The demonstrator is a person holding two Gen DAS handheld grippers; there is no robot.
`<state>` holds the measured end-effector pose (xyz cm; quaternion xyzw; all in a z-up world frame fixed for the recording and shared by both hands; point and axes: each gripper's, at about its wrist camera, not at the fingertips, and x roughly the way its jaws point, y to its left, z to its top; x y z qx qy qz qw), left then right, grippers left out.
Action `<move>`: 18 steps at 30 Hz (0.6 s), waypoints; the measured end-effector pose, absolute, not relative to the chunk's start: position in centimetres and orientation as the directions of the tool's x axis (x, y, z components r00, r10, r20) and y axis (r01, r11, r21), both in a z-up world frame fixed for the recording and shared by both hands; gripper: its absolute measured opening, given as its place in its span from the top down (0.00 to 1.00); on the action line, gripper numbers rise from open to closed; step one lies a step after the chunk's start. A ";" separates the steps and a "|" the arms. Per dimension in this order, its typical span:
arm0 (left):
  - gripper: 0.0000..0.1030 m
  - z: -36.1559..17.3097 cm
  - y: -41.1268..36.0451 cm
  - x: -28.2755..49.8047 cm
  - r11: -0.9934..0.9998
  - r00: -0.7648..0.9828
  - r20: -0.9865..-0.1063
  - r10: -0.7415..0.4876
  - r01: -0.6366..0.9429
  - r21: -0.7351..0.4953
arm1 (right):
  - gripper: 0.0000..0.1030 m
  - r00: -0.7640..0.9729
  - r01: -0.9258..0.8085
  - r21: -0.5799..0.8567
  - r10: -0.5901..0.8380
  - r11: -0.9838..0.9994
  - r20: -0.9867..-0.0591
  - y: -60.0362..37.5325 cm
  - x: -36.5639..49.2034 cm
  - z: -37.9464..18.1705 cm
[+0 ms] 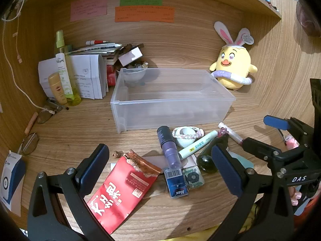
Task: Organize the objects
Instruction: 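Move both tools toward the scattered items in front of the clear box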
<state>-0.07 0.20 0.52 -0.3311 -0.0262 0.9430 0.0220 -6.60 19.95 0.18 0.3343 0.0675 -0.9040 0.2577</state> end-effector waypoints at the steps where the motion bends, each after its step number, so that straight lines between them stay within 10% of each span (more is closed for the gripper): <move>1: 0.00 0.5 0.2 -0.1 -0.998 -0.780 -0.623 0.058 -0.024 -0.063 | 0.00 -0.644 0.512 0.050 -0.421 -0.858 -0.639 19.9 -6.6 0.2; 18: 0.00 0.4 0.0 0.2 -0.997 -0.778 -0.626 0.058 -0.020 -0.069 | 0.00 -0.642 0.519 0.046 -0.425 -0.854 -0.639 19.4 -6.4 0.2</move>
